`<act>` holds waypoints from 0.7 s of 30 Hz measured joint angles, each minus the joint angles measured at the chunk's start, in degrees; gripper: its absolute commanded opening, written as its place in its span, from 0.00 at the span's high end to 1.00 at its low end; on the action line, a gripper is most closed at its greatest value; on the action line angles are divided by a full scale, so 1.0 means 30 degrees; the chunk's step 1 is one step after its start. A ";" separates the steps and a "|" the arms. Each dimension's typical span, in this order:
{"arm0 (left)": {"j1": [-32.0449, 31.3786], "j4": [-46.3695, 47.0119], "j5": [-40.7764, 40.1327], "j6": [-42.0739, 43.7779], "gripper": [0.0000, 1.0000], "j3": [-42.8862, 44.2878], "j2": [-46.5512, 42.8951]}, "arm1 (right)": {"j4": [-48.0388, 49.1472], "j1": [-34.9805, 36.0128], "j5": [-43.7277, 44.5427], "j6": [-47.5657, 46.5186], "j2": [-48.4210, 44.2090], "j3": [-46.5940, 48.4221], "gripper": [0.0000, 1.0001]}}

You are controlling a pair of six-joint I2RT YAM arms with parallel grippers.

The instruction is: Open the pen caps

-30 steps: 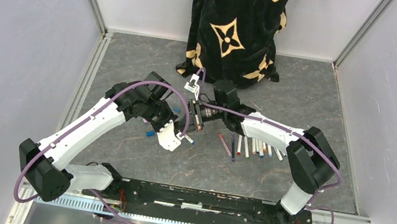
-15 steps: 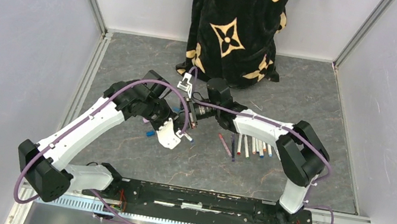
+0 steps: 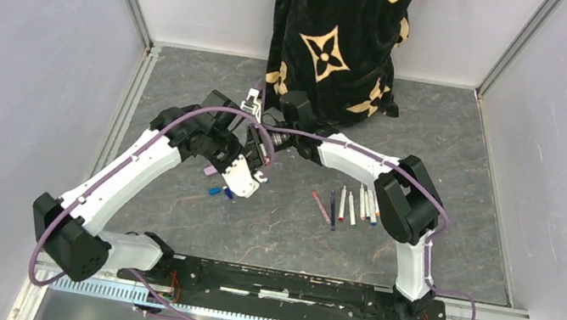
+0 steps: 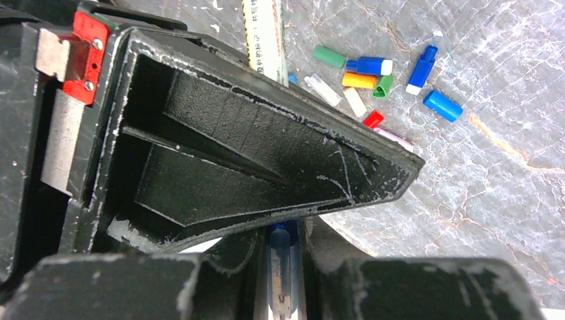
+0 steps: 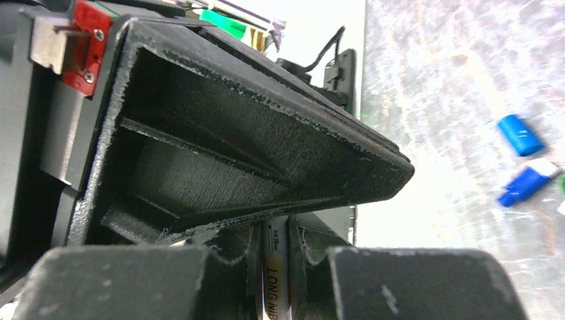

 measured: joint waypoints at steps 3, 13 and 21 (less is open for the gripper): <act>0.0816 -0.0044 0.0022 0.0146 0.98 0.0321 0.1005 | -0.1428 -0.0233 0.0765 -0.2594 -0.0182 -0.0583 1.00; 0.2178 -0.0146 0.4007 0.1668 0.98 0.0481 0.1625 | -0.0678 -0.0823 0.6564 -0.2820 -0.9821 -1.4404 1.00; -0.0663 0.0022 0.3228 -0.0583 0.38 0.0335 0.0831 | -0.1348 -0.1056 0.5996 -0.2426 -0.9224 -1.2670 1.00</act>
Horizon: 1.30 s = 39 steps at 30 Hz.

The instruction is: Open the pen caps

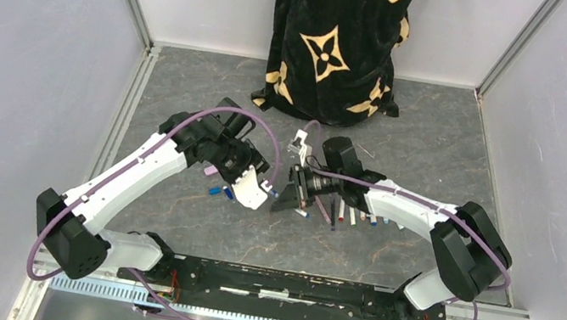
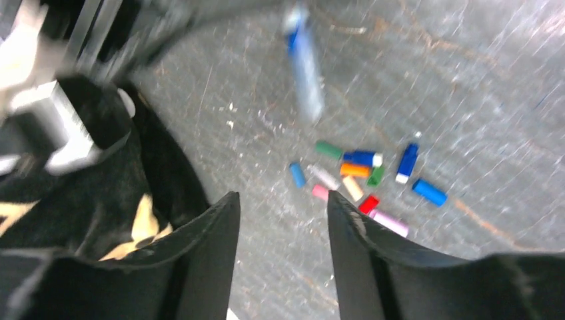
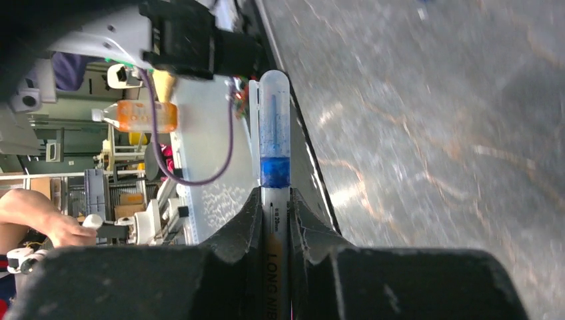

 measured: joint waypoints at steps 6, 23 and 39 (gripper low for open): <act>-0.2025 0.0954 0.0284 -0.1887 0.33 -0.1596 -0.1362 | 0.2849 0.0495 -0.0714 0.1836 0.0860 0.2040 1.00; -0.2637 0.2535 -0.0313 -0.3453 0.98 -0.1829 -0.1078 | 0.6054 0.0867 -0.1078 0.4597 0.1916 0.2470 0.60; -0.1443 0.1100 -0.3490 -0.3308 0.98 -0.0605 -0.0925 | 0.2433 0.0758 -0.4036 0.2754 0.6557 0.9238 1.00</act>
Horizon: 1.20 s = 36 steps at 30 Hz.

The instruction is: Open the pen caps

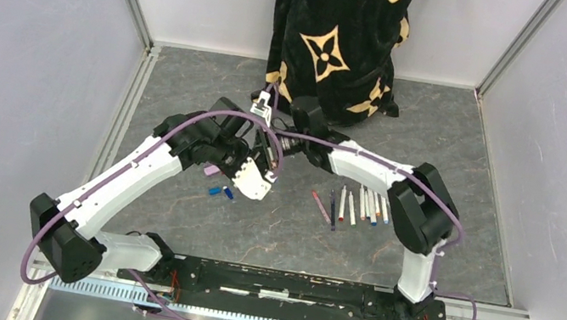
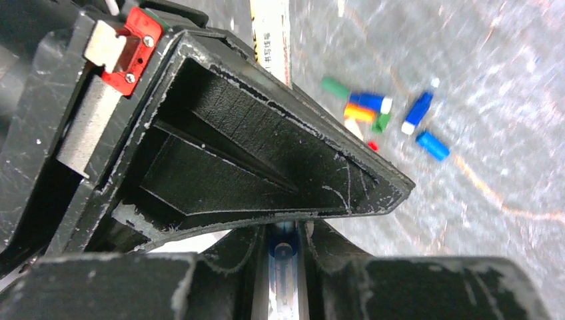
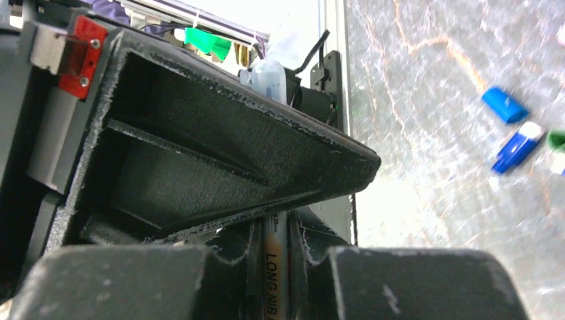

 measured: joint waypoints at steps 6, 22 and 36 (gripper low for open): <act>0.3840 -0.1435 0.2608 0.2579 0.98 0.1188 0.1953 | -0.1530 0.0000 0.2718 -0.3781 -0.0226 -0.0488 1.00; -0.0255 -0.0743 0.2579 0.3366 0.44 0.0182 0.0095 | 0.1129 -0.0809 0.3789 -0.1239 -0.6309 -0.9624 1.00; -0.0954 0.1260 0.3140 0.0692 0.98 -0.1180 -0.0277 | 0.3774 0.0255 0.2543 0.0947 -0.4554 -0.6353 1.00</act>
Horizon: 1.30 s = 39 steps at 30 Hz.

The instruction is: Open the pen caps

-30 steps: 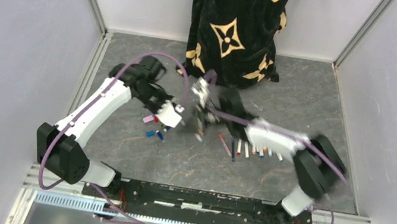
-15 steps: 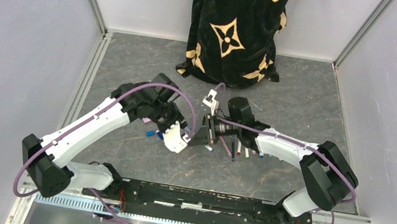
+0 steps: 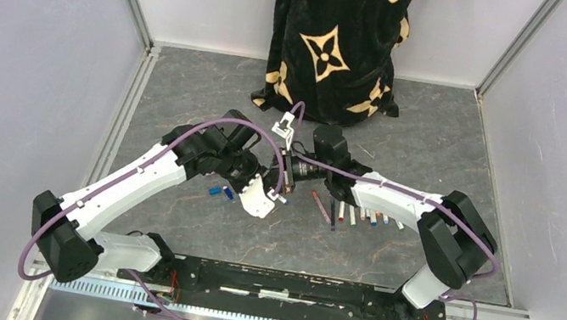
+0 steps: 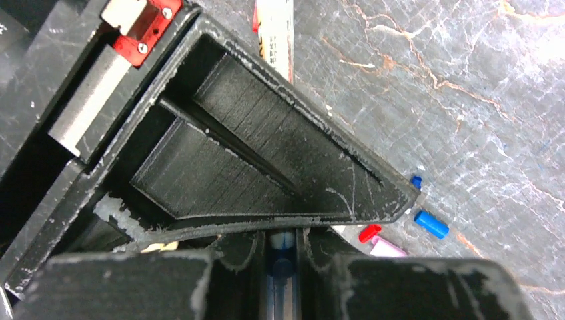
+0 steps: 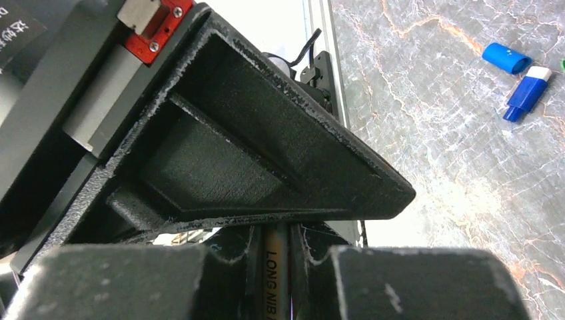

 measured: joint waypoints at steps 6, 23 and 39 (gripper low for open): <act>0.0007 0.0262 -0.0131 -0.0015 0.98 0.0000 0.0146 | 0.0022 -0.0036 -0.0117 0.0102 0.0058 -0.0007 0.62; 0.1217 -0.1537 -0.2302 0.0175 0.98 0.1596 0.0947 | -0.3963 -0.0219 -0.2127 -0.1923 0.3694 0.5697 1.00; 0.3847 -0.2018 -0.0823 0.3577 0.98 0.1953 0.0823 | -0.5421 -0.1712 0.1982 -0.4131 -0.4233 -0.6003 1.00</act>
